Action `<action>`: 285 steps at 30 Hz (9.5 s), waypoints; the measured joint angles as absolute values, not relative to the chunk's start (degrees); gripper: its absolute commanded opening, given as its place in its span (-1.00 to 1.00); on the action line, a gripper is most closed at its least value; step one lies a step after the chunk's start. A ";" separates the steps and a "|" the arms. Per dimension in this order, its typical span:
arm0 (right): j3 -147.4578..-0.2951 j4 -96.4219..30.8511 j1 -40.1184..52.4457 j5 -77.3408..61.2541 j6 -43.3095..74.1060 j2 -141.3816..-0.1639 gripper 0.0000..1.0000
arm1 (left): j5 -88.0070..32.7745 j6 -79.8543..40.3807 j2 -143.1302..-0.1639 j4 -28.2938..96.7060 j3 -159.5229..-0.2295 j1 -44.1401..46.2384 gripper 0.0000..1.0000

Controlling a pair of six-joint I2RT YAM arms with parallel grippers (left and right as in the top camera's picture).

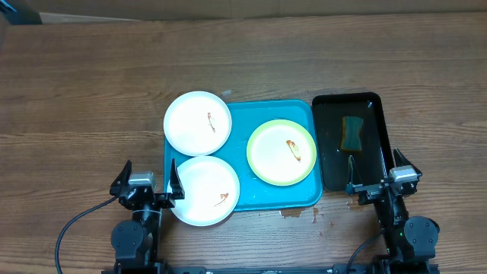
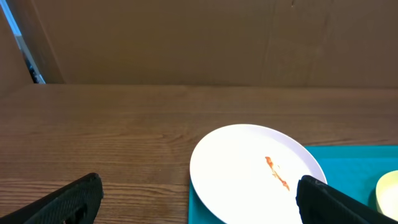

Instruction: Clean dirty plates on tray and stack at the side

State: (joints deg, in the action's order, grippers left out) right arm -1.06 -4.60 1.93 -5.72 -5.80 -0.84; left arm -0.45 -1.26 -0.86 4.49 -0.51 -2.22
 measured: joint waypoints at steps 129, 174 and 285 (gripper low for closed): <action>-1.06 -4.67 1.91 -5.74 -5.82 -0.82 1.00 | -18.90 -11.44 -53.84 65.45 -71.99 -2.22 0.99; -1.06 -4.60 1.93 -5.74 -5.85 -0.73 1.00 | -8.05 -30.39 -101.45 50.41 -71.99 28.86 -0.41; -71.66 -59.55 1.98 -6.96 7.05 -89.60 0.35 | -3.66 -39.05 -104.44 28.25 -60.40 32.08 -0.91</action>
State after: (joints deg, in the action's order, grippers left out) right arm -71.66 -59.55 1.98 -6.96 7.05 -89.60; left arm -3.66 -39.05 -104.44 28.25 -60.40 32.08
